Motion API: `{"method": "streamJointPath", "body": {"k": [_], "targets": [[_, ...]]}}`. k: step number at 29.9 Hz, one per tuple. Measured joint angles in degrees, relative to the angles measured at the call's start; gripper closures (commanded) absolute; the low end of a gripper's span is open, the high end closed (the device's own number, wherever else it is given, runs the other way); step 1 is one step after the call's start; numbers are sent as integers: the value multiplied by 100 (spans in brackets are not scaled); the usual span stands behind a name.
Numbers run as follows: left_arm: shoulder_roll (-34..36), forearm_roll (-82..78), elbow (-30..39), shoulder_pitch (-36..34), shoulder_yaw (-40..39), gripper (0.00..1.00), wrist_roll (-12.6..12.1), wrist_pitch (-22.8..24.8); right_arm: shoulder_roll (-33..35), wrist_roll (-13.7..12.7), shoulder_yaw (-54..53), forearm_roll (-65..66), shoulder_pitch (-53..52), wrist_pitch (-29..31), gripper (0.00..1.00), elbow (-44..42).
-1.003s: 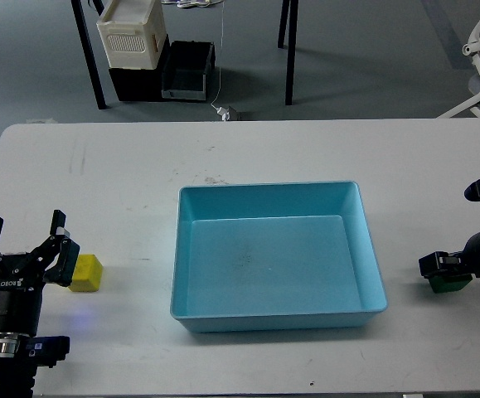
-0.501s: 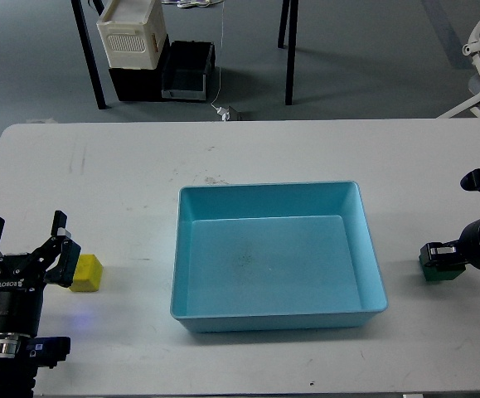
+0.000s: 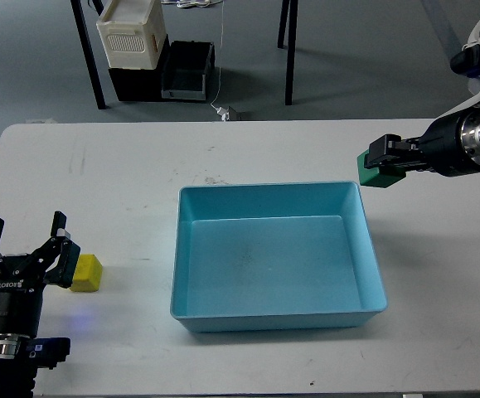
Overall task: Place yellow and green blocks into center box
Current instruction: 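Carry the green cube into the blue tray and lower it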
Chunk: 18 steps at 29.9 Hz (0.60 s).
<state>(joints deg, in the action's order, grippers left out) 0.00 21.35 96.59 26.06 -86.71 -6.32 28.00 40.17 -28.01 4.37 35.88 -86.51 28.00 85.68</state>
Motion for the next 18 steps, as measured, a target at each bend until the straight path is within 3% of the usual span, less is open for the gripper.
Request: {"method": "streamJointPath", "body": {"k": [10, 18], "targets": [[0, 0, 0, -14, 43, 0, -1, 0, -1812, 1, 725, 8, 296, 0, 100, -388], [0, 0, 3, -14, 49, 0, 0, 0, -2389, 1, 1006, 262, 607, 0, 99, -833]]}}
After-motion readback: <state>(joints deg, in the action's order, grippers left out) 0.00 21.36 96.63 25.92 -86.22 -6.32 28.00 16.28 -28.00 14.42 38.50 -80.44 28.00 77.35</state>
